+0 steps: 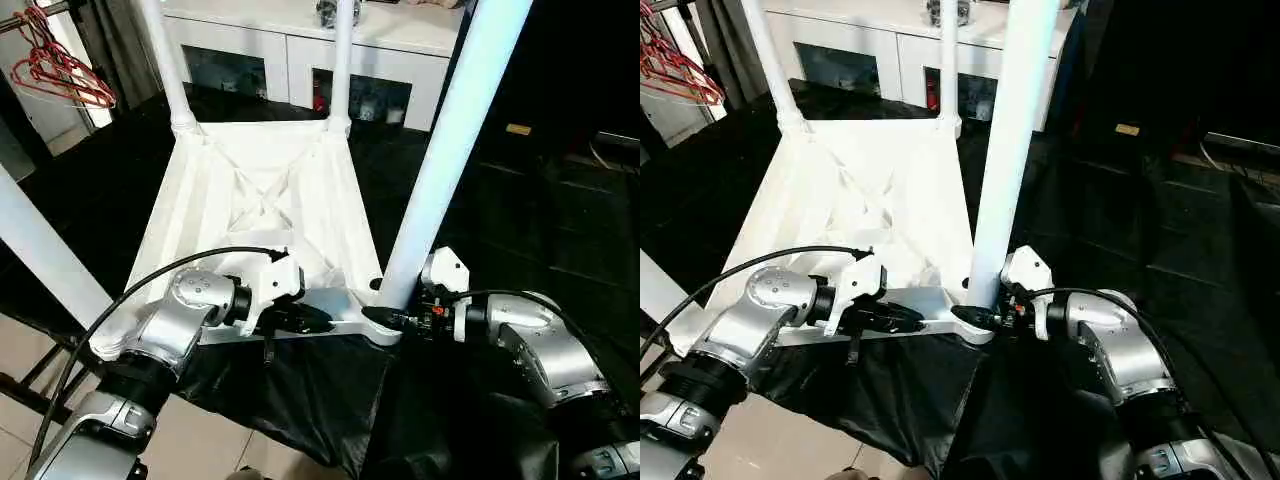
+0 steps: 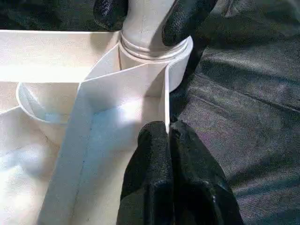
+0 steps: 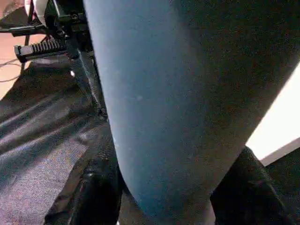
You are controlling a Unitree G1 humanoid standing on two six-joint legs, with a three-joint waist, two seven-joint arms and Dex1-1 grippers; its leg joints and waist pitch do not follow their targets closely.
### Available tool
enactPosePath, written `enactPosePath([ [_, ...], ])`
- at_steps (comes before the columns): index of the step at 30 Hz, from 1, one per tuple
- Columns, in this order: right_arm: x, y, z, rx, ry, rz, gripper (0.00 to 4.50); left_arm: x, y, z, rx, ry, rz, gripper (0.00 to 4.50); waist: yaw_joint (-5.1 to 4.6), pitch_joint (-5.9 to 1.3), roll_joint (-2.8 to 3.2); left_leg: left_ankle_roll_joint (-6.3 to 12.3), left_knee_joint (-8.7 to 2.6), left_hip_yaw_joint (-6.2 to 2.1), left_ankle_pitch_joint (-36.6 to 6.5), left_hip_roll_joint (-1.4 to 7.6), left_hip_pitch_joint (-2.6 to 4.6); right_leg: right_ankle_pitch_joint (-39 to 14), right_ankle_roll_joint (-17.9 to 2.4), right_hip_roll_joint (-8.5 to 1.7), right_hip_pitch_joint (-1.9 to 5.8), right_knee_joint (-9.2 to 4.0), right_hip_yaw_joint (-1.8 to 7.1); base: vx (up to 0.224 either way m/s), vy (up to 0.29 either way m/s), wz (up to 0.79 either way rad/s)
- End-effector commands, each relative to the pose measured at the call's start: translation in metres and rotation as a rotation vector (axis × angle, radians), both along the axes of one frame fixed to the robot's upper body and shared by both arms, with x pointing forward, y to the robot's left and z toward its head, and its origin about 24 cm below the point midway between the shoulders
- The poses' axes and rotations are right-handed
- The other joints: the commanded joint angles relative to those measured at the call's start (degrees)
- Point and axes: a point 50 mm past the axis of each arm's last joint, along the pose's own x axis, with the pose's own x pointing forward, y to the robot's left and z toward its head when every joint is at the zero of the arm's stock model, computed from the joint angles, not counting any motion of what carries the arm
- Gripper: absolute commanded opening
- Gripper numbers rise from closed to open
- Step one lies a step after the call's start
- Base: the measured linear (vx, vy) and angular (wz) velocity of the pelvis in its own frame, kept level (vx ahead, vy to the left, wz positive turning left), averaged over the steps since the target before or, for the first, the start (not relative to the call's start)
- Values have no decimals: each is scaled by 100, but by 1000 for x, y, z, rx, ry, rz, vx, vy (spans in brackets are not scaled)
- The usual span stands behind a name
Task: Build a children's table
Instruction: Rotate leg to tighten
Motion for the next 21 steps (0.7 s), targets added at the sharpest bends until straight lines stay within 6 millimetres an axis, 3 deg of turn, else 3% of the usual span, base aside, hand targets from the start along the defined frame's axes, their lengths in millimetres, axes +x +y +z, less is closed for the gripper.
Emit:
enactPosePath([
  [1, -8, 6, -7, -11, 41, 57, 194, 2, -4, 4, -9, -35, 7, 0, -5, -370, -1, 235, -423, -47, -1291, 266, 65, -982, -1414, -319, 288, -338, 242, 0, 0, 0],
  [6, -6, 17, -23, 8, 51, -109, 194, 18, -17, 2, -20, -87, 230, 0, 5, -331, -22, 123, -445, -46, -1544, 274, 97, -1495, -1302, -334, 243, -400, 257, 0, 0, 0],
  [8, -1, 21, -30, 4, 45, -211, 194, 20, -23, 0, -20, -98, 278, 0, -32, -304, -37, -29, -478, -80, -1868, 246, 98, -2266, -1048, -349, 245, -476, 243, 0, 0, 0],
  [13, 12, 35, -45, -12, 81, -478, 193, 24, -45, -3, -32, -104, 363, 0, -124, -279, -43, -127, -495, -123, -2237, 219, 117, -3128, -645, -360, 198, -591, 224, -11, 0, 0],
  [15, 18, 44, -50, -10, 119, -605, 193, 27, -57, -1, -45, -119, 411, 0, -178, -239, -34, -184, -504, -138, -2430, 194, 136, -3505, -508, -338, 150, -644, 193, 0, 0, 0],
  [17, 23, 57, -52, -29, 117, -654, 193, 31, -70, 3, -57, -133, 439, 0, -246, -252, -28, -226, -483, -178, -2604, 166, 152, -3890, -323, -362, 141, -710, 142, 0, 0, 0],
  [18, 25, 63, -50, -53, 77, -621, 193, 31, -75, 5, -64, -140, 433, 0, -261, -254, 7, -229, -478, -186, -2652, 158, 170, -3911, -303, -359, 131, -726, 124, 0, 0, 0],
  [20, 27, 66, -47, -15, 83, -632, 193, 31, -79, 7, -66, -148, 415, 0, -279, -277, -13, -122, -514, -198, -2636, 169, 141, -3598, -297, -350, 189, -750, 105, 0, 0, 0],
  [21, 29, 68, -46, 5, 88, -637, 193, 31, -80, 7, -65, -153, 407, 0, -266, -281, -6, -97, -526, -196, -2609, 177, 146, -3497, -332, -352, 182, -744, 118, 0, 0, 0],
])
